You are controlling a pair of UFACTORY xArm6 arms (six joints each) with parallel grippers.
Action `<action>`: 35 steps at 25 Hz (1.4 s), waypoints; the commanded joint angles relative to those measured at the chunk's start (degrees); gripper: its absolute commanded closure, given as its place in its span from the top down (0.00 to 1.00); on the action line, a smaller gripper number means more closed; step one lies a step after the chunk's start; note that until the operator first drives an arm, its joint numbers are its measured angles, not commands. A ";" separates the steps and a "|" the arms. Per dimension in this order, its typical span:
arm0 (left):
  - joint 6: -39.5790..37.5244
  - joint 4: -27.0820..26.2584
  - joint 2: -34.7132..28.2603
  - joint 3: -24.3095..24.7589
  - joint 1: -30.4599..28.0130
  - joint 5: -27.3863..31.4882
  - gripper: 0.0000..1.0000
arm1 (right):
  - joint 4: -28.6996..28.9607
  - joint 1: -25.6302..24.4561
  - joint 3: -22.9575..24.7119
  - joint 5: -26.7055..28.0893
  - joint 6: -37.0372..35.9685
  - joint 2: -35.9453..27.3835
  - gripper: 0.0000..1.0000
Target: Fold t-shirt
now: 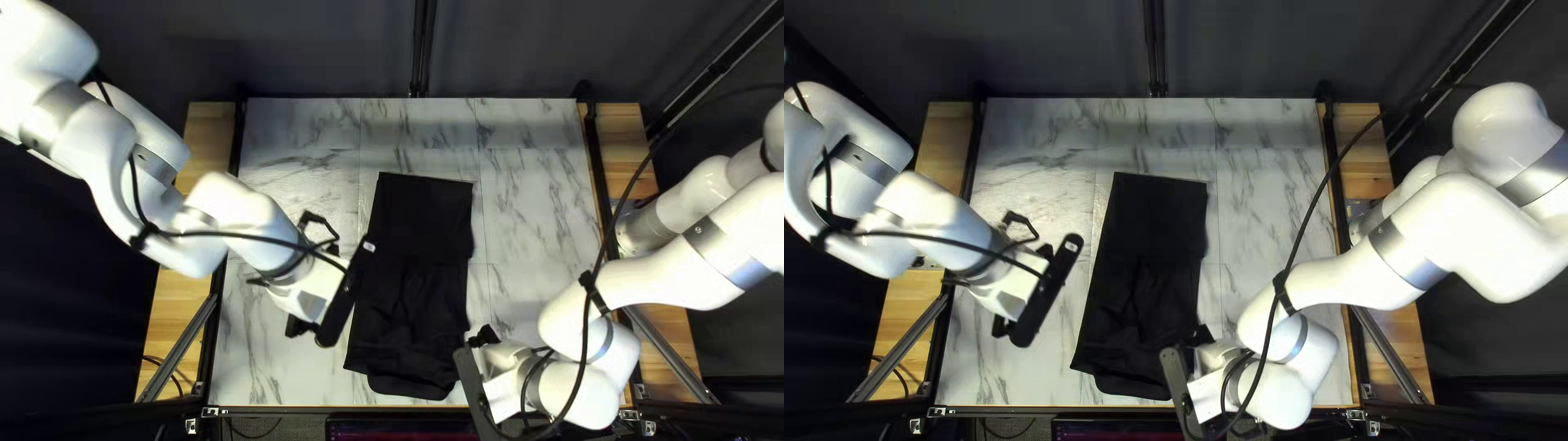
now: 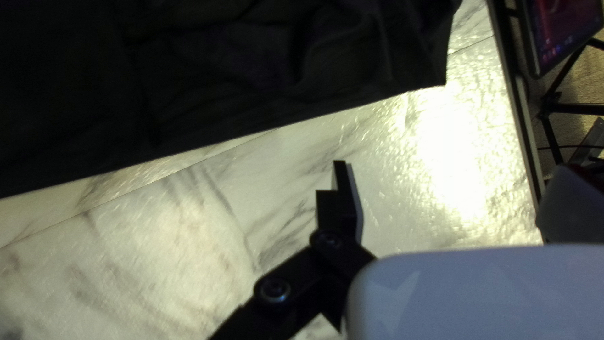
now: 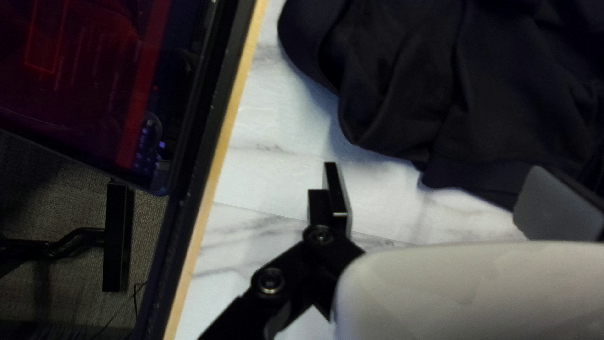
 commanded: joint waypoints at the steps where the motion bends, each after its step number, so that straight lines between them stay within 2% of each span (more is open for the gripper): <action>1: -2.30 1.94 3.41 -0.41 -1.34 -3.38 1.00 | -2.10 -0.13 0.46 -1.47 1.37 0.76 1.00; 7: -14.58 11.75 7.35 -2.92 -4.57 -1.89 1.00 | -4.78 -0.90 1.80 -3.58 3.95 1.33 1.00; 11: -20.67 16.50 11.72 -6.98 -6.43 0.93 1.00 | -5.79 -1.11 2.91 -4.25 5.39 1.10 1.00; 14: -24.65 19.58 17.54 -11.84 -7.56 3.79 1.00 | -6.19 -1.39 3.58 -4.78 6.06 1.02 1.00; 20: -30.07 23.30 25.81 -19.00 -9.56 8.36 1.00 | -6.49 -1.77 4.07 -5.38 6.50 0.99 1.00; 28: -32.13 24.80 28.96 -21.38 -10.52 9.87 1.00 | -8.18 -2.02 4.23 -6.20 7.83 1.61 1.00; 35: -38.21 27.12 32.60 -22.89 -12.19 9.93 1.00 | -8.59 -2.15 4.26 -6.00 8.31 1.63 1.00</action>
